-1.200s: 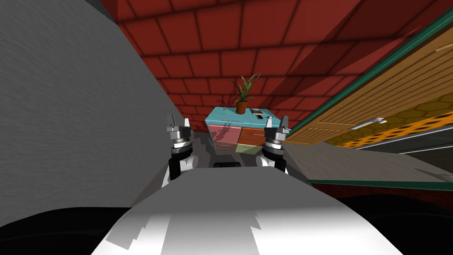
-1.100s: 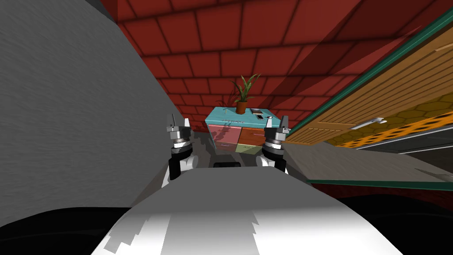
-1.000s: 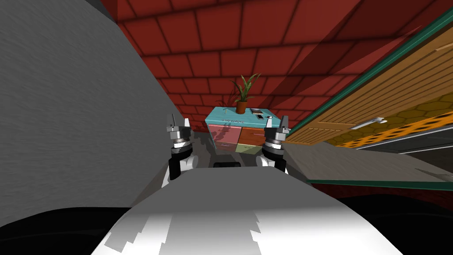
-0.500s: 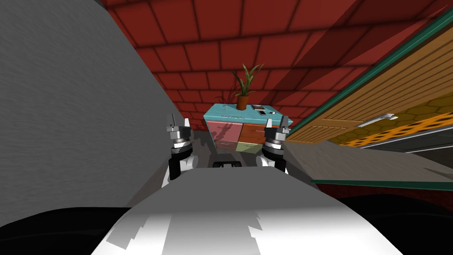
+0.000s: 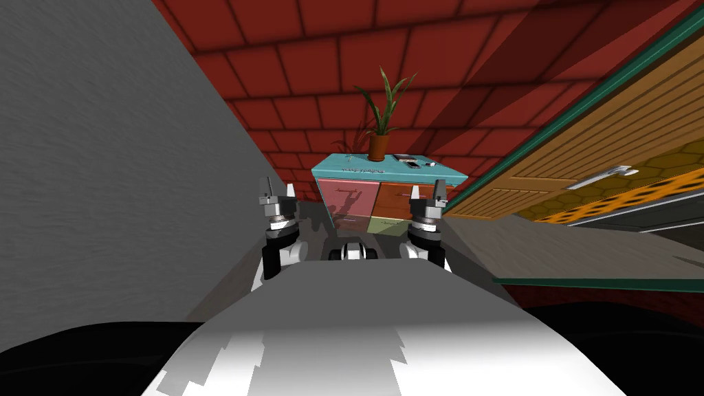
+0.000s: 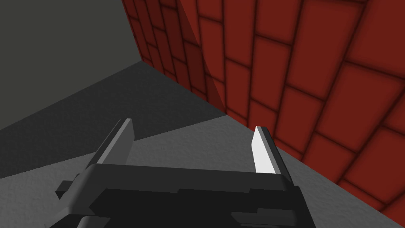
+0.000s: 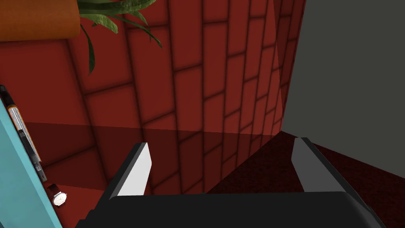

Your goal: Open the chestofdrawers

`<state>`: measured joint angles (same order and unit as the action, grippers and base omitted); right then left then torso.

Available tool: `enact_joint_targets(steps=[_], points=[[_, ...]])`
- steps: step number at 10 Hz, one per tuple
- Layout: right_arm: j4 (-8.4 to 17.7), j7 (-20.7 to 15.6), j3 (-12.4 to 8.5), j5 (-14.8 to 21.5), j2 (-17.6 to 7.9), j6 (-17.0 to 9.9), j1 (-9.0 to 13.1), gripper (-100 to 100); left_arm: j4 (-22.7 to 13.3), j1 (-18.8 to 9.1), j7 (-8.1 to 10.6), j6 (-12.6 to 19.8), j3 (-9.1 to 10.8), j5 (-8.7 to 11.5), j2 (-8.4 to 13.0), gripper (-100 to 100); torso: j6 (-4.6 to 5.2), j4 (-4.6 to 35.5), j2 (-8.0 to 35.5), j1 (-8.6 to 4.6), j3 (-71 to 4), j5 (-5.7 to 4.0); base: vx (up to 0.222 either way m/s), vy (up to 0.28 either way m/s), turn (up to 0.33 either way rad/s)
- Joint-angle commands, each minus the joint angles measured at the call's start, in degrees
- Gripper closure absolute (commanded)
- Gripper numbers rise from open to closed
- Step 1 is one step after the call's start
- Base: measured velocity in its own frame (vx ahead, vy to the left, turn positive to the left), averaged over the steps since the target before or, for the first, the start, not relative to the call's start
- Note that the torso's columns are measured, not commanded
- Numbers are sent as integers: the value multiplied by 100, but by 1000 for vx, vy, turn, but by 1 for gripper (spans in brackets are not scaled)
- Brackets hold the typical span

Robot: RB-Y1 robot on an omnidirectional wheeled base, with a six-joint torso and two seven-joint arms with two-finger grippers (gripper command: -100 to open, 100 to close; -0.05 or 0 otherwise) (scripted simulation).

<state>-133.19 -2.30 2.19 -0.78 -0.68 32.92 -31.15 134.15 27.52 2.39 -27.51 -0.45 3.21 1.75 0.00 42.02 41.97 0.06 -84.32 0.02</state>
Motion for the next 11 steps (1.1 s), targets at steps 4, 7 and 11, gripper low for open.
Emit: enact_joint_targets(steps=[4, 7, 11], points=[[320, -722, -29, 379, -837, 65, 122, -100, 0, 1, 0, 0, 0, 0, 0, 0, 0, 23, 21, 3, -31, 1, 90, 69, -108], [425, -1042, -38, 500, -961, 88, 161, -100, 0, 0, 0, 0, 0, 0, 0, 0, 1, 29, 41, -10, -18, -3, 76, 68, -65], [665, -1612, -57, 778, -1161, 139, 251, -100, 0, 0, 0, 0, 0, 0, 0, 0, 1, 25, 27, -1, -27, 0, 63, 69, -96]])
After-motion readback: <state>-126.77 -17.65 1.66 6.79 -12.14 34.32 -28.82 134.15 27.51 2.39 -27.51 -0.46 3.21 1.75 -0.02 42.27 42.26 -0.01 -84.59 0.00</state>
